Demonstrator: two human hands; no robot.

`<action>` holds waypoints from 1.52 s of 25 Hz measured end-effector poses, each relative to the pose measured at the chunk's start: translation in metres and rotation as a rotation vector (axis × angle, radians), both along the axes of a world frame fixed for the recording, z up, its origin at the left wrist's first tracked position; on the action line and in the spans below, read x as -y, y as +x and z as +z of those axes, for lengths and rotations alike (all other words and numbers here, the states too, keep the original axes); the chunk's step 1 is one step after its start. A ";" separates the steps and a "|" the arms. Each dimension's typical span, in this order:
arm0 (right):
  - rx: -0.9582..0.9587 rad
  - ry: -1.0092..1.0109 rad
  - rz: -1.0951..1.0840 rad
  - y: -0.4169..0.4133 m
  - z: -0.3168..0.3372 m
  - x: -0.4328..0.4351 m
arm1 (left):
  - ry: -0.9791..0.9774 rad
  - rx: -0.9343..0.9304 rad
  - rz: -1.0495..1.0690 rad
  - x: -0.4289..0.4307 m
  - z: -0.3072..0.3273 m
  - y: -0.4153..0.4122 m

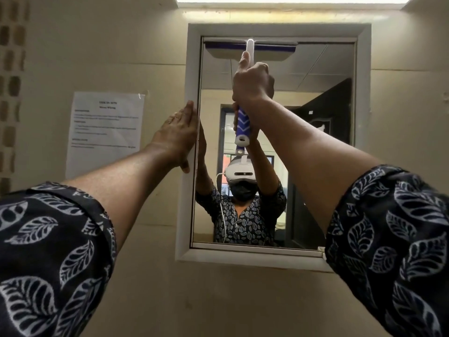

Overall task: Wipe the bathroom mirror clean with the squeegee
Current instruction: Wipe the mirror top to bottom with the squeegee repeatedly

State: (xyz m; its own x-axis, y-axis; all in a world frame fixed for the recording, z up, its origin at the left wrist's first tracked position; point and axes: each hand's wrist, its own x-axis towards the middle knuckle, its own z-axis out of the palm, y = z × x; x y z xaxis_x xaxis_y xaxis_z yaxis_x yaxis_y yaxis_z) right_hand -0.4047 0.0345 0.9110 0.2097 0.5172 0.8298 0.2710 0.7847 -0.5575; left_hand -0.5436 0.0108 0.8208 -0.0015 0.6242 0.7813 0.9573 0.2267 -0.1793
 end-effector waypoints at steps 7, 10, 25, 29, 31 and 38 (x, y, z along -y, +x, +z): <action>0.082 0.034 -0.114 0.002 -0.018 -0.002 | -0.021 -0.009 -0.022 0.001 0.001 -0.003; 0.068 0.044 -0.056 0.004 -0.062 -0.003 | -0.043 -0.030 -0.037 0.003 0.003 -0.009; 0.260 -0.396 -0.071 0.013 -0.366 0.029 | -0.039 -0.036 -0.060 0.003 0.003 -0.015; 0.273 -0.467 -0.104 0.011 -0.374 0.041 | -0.049 -0.014 -0.046 0.003 0.004 -0.008; 0.290 -0.523 -0.166 0.010 -0.379 0.047 | -0.053 0.002 -0.044 0.004 0.003 -0.006; 0.329 -0.513 -0.143 0.016 -0.374 0.052 | -0.052 0.017 -0.032 0.004 0.003 -0.002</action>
